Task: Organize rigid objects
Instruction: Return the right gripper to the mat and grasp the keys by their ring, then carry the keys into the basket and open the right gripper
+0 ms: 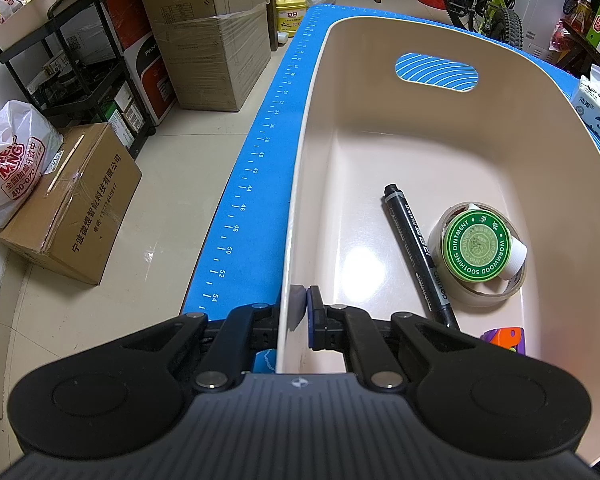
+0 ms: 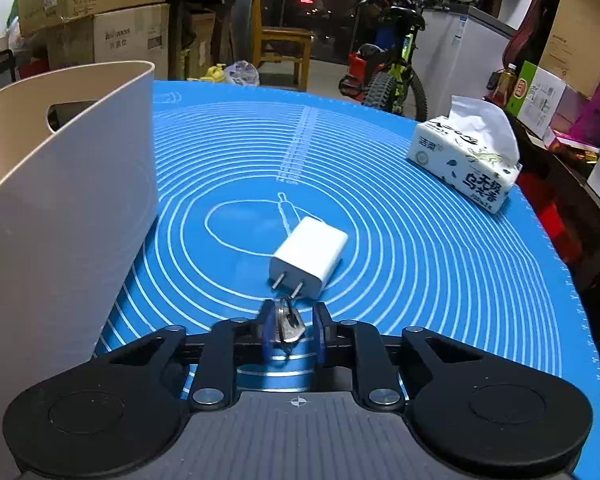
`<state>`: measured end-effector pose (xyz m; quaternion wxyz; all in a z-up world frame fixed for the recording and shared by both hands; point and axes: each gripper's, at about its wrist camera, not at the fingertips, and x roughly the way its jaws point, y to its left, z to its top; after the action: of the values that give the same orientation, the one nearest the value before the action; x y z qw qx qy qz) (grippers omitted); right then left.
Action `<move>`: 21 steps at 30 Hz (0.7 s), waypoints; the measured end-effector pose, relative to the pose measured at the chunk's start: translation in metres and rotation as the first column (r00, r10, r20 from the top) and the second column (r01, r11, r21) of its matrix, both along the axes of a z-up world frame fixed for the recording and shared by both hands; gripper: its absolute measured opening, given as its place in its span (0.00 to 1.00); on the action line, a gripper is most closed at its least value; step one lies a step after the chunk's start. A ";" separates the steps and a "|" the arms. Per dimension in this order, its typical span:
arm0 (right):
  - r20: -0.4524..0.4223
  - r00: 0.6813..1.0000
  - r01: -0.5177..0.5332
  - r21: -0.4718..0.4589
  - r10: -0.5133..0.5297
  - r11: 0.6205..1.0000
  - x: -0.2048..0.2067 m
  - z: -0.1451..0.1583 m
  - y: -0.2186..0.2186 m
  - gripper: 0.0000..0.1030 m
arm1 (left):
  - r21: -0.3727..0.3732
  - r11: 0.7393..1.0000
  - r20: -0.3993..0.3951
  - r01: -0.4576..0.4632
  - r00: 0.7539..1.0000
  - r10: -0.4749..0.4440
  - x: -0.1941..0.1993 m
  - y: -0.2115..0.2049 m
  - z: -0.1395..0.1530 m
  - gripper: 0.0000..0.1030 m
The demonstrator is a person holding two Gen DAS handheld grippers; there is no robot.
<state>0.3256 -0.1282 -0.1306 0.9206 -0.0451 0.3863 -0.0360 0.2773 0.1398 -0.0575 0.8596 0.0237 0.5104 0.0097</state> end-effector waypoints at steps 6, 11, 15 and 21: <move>0.006 1.000 -0.017 0.009 0.016 1.000 -0.002 0.004 -0.001 0.14 | 0.002 1.000 0.000 0.001 1.000 -0.001 0.000 0.001 0.000 0.09; 0.057 0.998 -0.018 0.041 0.016 0.999 -0.014 0.024 -0.005 0.13 | 0.002 1.000 0.000 0.001 1.000 -0.001 -0.001 0.000 0.000 0.09; 0.121 0.992 -0.039 0.056 0.032 0.998 -0.024 0.050 -0.004 0.13 | 0.002 1.000 0.000 0.001 1.000 -0.001 -0.001 0.000 0.000 0.09; 0.221 0.972 -0.095 0.062 0.080 0.993 -0.036 0.092 0.004 0.13 | 0.002 1.000 0.000 0.001 1.000 -0.001 -0.001 0.000 0.000 0.09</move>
<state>0.2900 -0.1237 -0.0386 0.9591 -0.0244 0.2816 0.0139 0.2768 0.1403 -0.0577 0.8596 0.0248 0.5103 0.0098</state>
